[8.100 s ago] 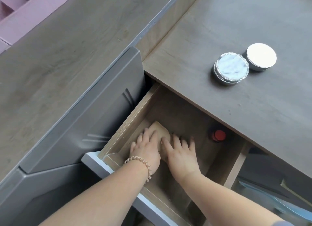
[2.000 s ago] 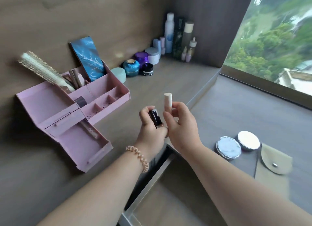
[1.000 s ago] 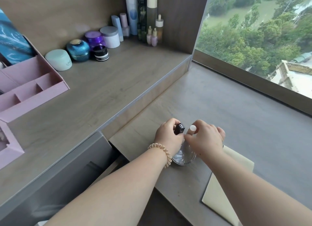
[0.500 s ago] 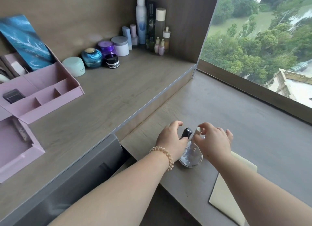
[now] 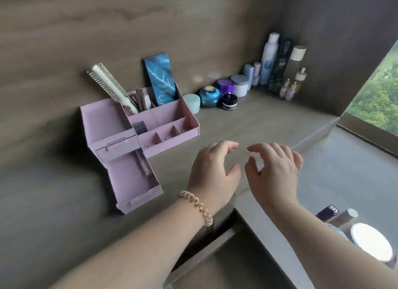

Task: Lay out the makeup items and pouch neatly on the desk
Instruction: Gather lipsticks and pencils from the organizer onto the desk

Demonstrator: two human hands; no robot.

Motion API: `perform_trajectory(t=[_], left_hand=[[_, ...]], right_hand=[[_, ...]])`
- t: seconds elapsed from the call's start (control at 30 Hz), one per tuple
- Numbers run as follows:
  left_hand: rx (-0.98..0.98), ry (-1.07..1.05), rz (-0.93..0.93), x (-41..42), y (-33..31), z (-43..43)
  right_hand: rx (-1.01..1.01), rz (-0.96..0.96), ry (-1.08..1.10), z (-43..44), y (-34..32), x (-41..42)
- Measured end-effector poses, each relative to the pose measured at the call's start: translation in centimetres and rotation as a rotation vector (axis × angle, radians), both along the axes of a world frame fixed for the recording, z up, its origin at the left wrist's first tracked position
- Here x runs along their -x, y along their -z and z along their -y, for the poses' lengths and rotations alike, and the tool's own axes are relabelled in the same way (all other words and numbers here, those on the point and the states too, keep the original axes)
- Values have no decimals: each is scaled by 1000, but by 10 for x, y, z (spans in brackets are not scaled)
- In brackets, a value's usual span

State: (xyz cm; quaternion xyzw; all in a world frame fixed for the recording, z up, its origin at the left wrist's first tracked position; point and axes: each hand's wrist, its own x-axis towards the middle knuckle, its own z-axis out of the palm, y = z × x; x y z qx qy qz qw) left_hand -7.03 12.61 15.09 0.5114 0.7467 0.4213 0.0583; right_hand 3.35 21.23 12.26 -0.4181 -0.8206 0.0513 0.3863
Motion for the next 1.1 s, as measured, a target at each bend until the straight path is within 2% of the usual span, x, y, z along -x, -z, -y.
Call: perform_trajectory(t=[0.1,0.27,0.43,0.5,0.67,0.87,1.1], left_hand=[[-89,-149,-84,41,-9,23],[-69,-355,-325,112,-23,55],[143,-496,-507,174,-22,73],[171,-519,-547,194,-25,73],[189,-496,-487,220,-28,62],[292,-474,-474,229,-17,50],[313,-462,-488,231,-10,49]], right_hand=[[3,-8,-116,20,0,53],[29,29,-246,48,2,130],[25,120,-318,53,-2,188],[51,157,-329,47,-9,211],[185,224,-286,24,-26,261],[203,191,-267,2,-33,307],[164,174,-277,-5,-31,333]])
